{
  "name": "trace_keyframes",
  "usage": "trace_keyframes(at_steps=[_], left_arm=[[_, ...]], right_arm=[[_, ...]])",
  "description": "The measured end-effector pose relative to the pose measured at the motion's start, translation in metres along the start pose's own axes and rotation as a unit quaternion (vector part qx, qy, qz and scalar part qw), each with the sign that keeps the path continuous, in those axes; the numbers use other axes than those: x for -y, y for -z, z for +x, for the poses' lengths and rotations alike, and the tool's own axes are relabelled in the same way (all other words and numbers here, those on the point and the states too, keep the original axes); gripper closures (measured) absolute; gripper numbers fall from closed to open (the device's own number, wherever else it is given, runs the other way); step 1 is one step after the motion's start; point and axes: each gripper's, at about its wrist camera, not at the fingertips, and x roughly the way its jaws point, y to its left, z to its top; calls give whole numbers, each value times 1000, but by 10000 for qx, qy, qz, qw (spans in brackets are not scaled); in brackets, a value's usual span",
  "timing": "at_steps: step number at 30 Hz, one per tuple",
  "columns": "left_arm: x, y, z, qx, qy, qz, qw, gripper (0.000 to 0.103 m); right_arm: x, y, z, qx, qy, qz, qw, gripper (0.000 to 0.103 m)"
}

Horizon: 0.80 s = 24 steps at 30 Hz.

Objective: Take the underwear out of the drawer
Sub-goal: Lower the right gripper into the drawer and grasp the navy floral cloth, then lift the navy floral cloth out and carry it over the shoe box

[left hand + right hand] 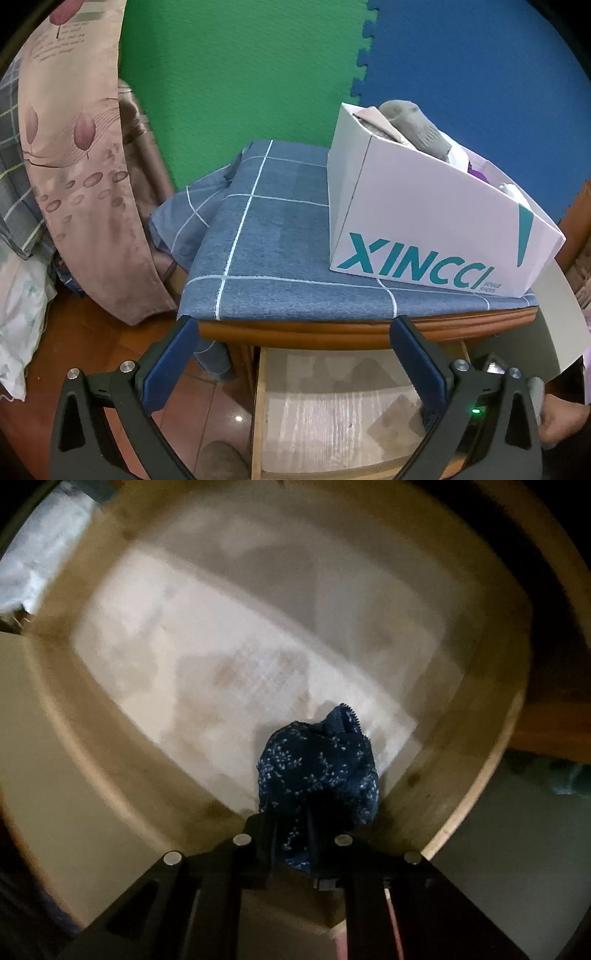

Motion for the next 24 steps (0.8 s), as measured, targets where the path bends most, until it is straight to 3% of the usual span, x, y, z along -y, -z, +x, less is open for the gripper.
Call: trace_keyframes(at_steps=[6,13,18,24], left_arm=[[-5,-2,1,-45,35,-54,10000,1],[-3,-1,-1,-18,38,6,10000,1],[6,2,-2,34,1,240,9997,0],[20,7,3,-85,-82,584,9982,1]], right_arm=[[-6,22,-61,1022,-632,635,9907,91],[-5,44,-132,2252,-1340,1153,9581,91],[-22,64,-165,2965,-1447,1200,9364,91],[-30,79,-188,3513,-1494,1225,9161,91]])
